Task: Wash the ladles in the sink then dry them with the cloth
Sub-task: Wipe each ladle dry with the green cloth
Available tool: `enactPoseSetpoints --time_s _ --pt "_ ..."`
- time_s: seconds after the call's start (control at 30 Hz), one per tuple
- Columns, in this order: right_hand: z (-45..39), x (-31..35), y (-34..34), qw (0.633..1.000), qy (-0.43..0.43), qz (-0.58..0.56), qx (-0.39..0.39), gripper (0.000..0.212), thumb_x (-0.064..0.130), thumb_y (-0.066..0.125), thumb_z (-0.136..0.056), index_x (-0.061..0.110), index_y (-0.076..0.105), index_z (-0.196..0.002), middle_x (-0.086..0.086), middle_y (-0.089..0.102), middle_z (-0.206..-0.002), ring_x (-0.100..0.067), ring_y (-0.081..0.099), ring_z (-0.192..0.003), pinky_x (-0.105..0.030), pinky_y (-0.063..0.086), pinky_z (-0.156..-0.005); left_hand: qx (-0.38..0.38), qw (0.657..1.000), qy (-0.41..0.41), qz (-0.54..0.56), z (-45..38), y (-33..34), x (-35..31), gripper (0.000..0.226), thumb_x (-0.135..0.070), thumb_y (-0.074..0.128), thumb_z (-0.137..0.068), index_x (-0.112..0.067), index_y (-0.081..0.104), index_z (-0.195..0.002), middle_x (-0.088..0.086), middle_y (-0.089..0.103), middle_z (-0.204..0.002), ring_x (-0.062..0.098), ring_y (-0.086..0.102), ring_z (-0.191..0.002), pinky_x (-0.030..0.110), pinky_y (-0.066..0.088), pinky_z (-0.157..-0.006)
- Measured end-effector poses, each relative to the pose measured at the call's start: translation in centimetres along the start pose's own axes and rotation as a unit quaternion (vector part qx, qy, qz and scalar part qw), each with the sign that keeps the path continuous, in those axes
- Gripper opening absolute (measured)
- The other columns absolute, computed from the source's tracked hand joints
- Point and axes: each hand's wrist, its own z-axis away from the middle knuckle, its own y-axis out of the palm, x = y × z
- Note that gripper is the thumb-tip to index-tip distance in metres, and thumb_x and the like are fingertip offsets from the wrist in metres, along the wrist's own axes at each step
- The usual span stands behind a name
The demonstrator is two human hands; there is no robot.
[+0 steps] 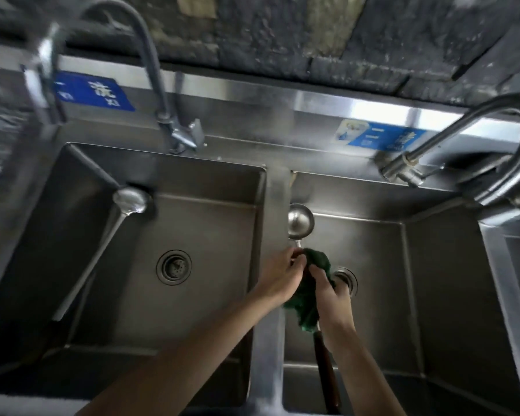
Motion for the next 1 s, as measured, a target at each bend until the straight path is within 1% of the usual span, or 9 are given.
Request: enactPoseSetpoints --time_s 0.07,0.2,0.33,0.47,0.57,0.63,0.8,0.9,1.0 --pt "1.7 1.2 2.6 0.996 0.021 -0.076 0.038 0.026 0.034 0.062 -0.096 0.029 0.081 -0.079 -0.004 0.079 -0.080 -0.019 0.078 -0.075 -0.029 0.059 -0.059 -0.014 1.000 0.018 0.019 1.5 -3.0 0.7 0.030 -0.037 0.044 -0.099 -0.027 0.061 -0.121 -0.003 0.068 -0.114 0.012 0.062 -0.103 0.031 0.048 -0.089" --pt "4.7 1.9 8.9 0.967 0.094 -0.204 0.121 0.035 0.032 0.052 -0.100 0.010 0.074 -0.117 -0.020 0.074 -0.115 -0.033 0.074 -0.103 -0.042 0.059 -0.079 -0.034 0.998 0.015 0.053 4.7 -10.1 3.6 0.036 -0.046 0.039 -0.099 -0.030 0.062 -0.122 -0.006 0.068 -0.115 0.011 0.061 -0.108 0.032 0.048 -0.093" --pt "7.1 1.6 15.2 0.930 0.126 -0.268 0.219 0.041 0.037 0.053 -0.099 0.011 0.074 -0.122 -0.020 0.069 -0.129 -0.034 0.069 -0.116 -0.048 0.054 -0.097 -0.058 0.995 0.041 0.072 8.0 -17.2 6.9 0.029 -0.040 0.035 -0.102 -0.035 0.062 -0.092 -0.009 0.068 -0.087 0.006 0.064 -0.089 0.033 0.049 -0.080" --pt "8.9 0.6 22.3 0.910 0.132 -0.240 0.311 0.050 0.037 0.061 -0.098 0.006 0.061 -0.138 -0.021 0.062 -0.139 -0.037 0.057 -0.132 -0.053 0.041 -0.115 -0.076 0.994 0.053 0.050 10.5 -22.8 11.8 0.035 -0.033 0.036 -0.104 -0.028 0.053 -0.134 -0.005 0.066 -0.117 0.008 0.060 -0.110 0.029 0.047 -0.096" --pt "9.8 -0.6 27.0 0.918 0.153 -0.187 0.314 0.048 0.026 0.070 -0.090 0.004 0.065 -0.133 -0.021 0.067 -0.133 -0.035 0.063 -0.125 -0.051 0.045 -0.112 -0.079 0.996 0.001 0.029 11.3 -25.2 15.5 0.042 -0.034 0.035 -0.104 -0.030 0.042 -0.145 -0.003 0.060 -0.129 0.013 0.058 -0.117 0.036 0.047 -0.102" --pt "10.2 -2.2 30.5 0.925 0.181 -0.152 0.298 0.043 0.023 0.067 -0.091 0.004 0.067 -0.129 -0.020 0.070 -0.127 -0.033 0.068 -0.119 -0.047 0.053 -0.101 -0.083 0.995 -0.043 0.026 11.8 -26.8 18.4 0.043 -0.034 0.034 -0.104 -0.029 0.042 -0.145 0.001 0.061 -0.130 0.017 0.060 -0.115 0.040 0.049 -0.100" --pt "10.6 -7.4 37.3 0.920 0.245 -0.103 0.287 0.037 0.020 0.050 -0.102 0.001 0.064 -0.129 -0.025 0.070 -0.122 -0.032 0.071 -0.109 -0.040 0.061 -0.077 -0.097 0.985 -0.140 0.004 12.9 -29.4 25.4 0.039 -0.031 0.035 -0.103 -0.020 0.049 -0.138 0.008 0.063 -0.125 0.026 0.061 -0.113 0.039 0.049 -0.095" --pt "11.0 -10.0 40.6 0.922 0.274 -0.058 0.268 0.031 0.019 0.049 -0.101 0.001 0.068 -0.118 -0.023 0.077 -0.102 -0.032 0.077 -0.090 -0.038 0.062 -0.066 -0.091 0.976 -0.196 -0.021 13.6 -30.4 28.8 0.035 -0.030 0.035 -0.104 -0.011 0.055 -0.127 0.014 0.063 -0.125 0.029 0.060 -0.112 0.039 0.047 -0.096" --pt "11.7 -11.9 43.3 0.919 0.290 -0.012 0.268 0.032 0.025 0.053 -0.099 0.006 0.071 -0.117 -0.021 0.078 -0.101 -0.035 0.074 -0.098 -0.045 0.061 -0.081 -0.114 0.959 -0.225 -0.128 14.1 -30.8 32.2 0.043 -0.031 0.037 -0.103 -0.010 0.051 -0.137 0.020 0.044 -0.148 0.034 0.038 -0.138 0.043 0.028 -0.115"
